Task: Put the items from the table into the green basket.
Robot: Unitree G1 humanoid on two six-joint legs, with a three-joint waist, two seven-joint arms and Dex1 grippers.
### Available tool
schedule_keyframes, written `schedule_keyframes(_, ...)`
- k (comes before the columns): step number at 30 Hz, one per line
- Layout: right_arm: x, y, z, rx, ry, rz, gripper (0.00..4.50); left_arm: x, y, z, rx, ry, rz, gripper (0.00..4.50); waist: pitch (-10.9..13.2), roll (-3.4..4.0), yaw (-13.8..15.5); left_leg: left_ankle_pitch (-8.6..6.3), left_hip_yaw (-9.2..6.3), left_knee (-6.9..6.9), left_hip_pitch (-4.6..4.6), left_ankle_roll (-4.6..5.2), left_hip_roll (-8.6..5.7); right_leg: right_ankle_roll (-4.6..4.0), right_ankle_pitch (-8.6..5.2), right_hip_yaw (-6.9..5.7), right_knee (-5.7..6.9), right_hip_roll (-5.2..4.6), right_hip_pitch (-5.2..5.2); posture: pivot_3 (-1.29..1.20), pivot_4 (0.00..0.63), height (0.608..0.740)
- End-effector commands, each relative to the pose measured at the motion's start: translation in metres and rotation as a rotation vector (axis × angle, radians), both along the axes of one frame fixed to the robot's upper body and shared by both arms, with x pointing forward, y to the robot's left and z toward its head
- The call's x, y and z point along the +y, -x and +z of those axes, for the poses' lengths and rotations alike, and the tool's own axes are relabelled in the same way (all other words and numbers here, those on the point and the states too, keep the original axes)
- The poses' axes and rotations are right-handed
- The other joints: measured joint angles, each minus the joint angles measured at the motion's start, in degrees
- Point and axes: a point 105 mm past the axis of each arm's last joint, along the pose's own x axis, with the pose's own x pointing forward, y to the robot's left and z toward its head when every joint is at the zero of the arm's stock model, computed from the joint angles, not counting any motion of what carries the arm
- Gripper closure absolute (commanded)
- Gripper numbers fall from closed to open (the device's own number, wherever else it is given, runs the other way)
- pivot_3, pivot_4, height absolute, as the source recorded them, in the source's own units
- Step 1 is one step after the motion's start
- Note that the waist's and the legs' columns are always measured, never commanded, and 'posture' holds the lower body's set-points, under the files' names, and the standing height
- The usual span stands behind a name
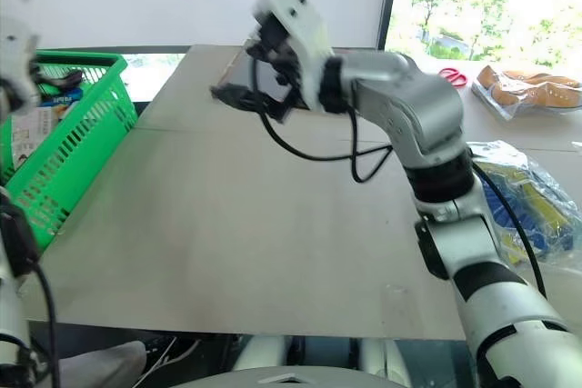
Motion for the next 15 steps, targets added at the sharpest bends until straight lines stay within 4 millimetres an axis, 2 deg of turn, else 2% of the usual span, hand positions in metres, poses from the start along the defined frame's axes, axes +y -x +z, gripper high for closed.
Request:
schedule_keyframes(1,-0.034,0.003,0.002,-0.060,-0.080,-0.095,0.00,-0.086,0.012,0.023,-0.206,0.190,-0.273,0.08,-0.3,0.02,-0.7,0.00,0.00,-0.01,-0.01,0.01,-0.01,0.01,0.01,0.01,-0.03,-0.02,0.01,0.03,0.000,0.740)
schedule_keyframes(3,-0.064,-0.003,-0.015,-0.042,-0.095,-0.254,0.00,-0.137,0.028,0.003,-0.230,0.258,-0.381,0.08,-0.6,0.05,-1.1,-0.09,0.03,0.02,0.01,0.15,-0.02,0.04,0.02,0.10,0.00,-0.04,0.10,0.02,0.000,0.740)
schedule_keyframes(5,-0.088,-0.005,-0.028,-0.056,-0.091,-0.388,0.00,-0.172,0.042,-0.014,-0.206,0.285,-0.442,0.08,-0.7,0.05,-1.9,-0.11,0.08,0.03,0.03,0.18,-0.04,0.04,0.02,0.15,0.04,-0.02,0.12,-0.01,0.000,0.740)
schedule_keyframes(6,-0.104,-0.004,-0.040,-0.041,-0.077,-0.459,0.00,-0.191,0.047,-0.030,-0.161,0.314,-0.469,0.08,-0.7,0.10,-2.0,-0.11,0.10,0.05,0.05,0.19,-0.04,0.04,0.02,0.17,0.06,0.01,0.10,-0.02,0.000,0.740)
schedule_keyframes(8,-0.130,0.006,-0.065,-0.028,-0.026,-0.560,0.00,-0.217,0.058,-0.059,-0.080,0.342,-0.502,0.08,-0.9,0.43,-2.2,-0.10,0.13,0.06,0.14,0.18,-0.02,0.03,0.01,0.25,0.00,0.10,0.12,-0.07,0.000,0.740)
schedule_keyframes(11,-0.151,0.025,-0.091,-0.004,0.033,-0.616,0.00,-0.234,0.073,-0.087,0.023,0.378,-0.539,0.08,-1.2,1.17,-2.4,-0.10,0.25,0.01,0.45,0.20,0.03,0.01,0.00,0.46,0.00,0.25,0.32,-0.11,0.000,0.740)
schedule_keyframes(15,-0.170,0.042,-0.115,0.021,0.092,-0.672,0.00,-0.230,0.093,-0.116,0.121,0.352,-0.540,0.08,-1.2,1.47,-3.5,-0.27,0.21,-0.16,2.18,0.45,0.12,-0.04,-0.06,0.86,-0.18,0.72,1.85,-0.14,0.000,0.740)
